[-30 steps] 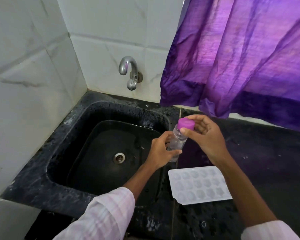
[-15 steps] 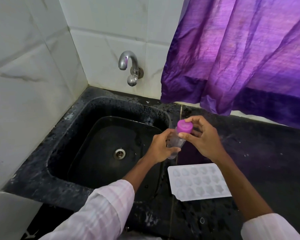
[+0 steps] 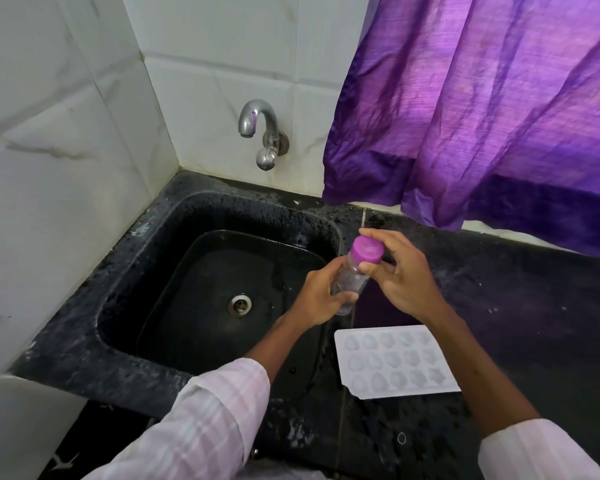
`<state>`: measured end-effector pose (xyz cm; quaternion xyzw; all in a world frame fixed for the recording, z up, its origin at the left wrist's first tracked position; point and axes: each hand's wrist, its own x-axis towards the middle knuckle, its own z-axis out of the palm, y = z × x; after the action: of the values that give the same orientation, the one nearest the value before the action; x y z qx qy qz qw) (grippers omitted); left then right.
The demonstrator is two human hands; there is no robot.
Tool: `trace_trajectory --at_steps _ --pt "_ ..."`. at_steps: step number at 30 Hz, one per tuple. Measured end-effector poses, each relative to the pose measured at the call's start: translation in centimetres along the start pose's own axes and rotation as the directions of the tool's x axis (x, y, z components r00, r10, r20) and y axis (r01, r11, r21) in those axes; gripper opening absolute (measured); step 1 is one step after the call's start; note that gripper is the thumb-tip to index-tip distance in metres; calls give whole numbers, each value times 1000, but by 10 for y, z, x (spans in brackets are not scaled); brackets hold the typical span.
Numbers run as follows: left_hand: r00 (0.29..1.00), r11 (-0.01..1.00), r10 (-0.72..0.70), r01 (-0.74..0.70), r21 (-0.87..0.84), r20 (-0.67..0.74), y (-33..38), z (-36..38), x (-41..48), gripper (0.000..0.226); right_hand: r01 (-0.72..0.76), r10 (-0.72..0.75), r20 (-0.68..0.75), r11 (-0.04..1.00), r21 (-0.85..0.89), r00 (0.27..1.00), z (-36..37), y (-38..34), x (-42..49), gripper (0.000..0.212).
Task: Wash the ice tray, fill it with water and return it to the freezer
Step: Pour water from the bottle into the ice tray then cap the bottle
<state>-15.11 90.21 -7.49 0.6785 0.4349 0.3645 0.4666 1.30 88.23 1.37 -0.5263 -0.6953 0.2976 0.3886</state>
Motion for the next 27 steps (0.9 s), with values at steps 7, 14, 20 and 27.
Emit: trace_trajectory --at_steps 7,14,20,27 --pt "1000 999 -16 16 -28 18 2 -2 3 65 54 -66 -41 969 -242 997 -7 0 4 52" --pt "994 995 49 -57 -85 -102 27 -1 9 52 -42 51 24 960 -277 998 -9 -4 13 88" --pt "995 990 15 -29 -139 -98 29 0 8 57 164 -113 217 958 -234 970 -29 -19 20 42" --pt "997 989 4 -14 -144 -71 27 1 5 57 52 -51 14 929 -366 999 -18 -12 28 38"
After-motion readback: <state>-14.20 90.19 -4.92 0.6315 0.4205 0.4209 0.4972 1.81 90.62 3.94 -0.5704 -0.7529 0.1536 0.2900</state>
